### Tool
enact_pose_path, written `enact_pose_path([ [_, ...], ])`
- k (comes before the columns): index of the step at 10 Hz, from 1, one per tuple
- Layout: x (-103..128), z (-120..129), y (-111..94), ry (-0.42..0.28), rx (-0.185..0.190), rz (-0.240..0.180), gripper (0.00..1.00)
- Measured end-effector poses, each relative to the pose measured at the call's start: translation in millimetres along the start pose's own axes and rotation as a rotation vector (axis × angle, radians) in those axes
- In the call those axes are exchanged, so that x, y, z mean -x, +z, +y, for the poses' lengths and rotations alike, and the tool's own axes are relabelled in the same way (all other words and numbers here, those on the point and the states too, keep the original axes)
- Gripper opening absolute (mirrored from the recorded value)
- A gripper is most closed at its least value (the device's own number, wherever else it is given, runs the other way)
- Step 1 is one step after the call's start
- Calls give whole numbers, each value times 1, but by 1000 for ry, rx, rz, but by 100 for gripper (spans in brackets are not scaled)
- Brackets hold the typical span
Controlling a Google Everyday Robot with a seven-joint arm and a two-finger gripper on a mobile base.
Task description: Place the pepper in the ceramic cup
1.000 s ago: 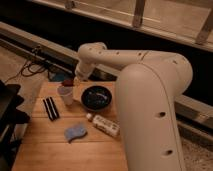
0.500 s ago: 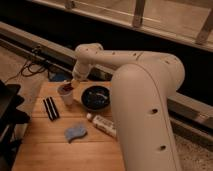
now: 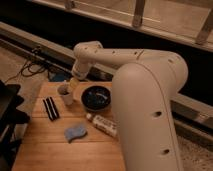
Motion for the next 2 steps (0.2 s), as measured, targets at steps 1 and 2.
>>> enact_pose_path([
  [1, 5, -1, -5, -3, -18, -8, 78],
  [2, 6, 1, -7, -2, -12, 2, 78],
])
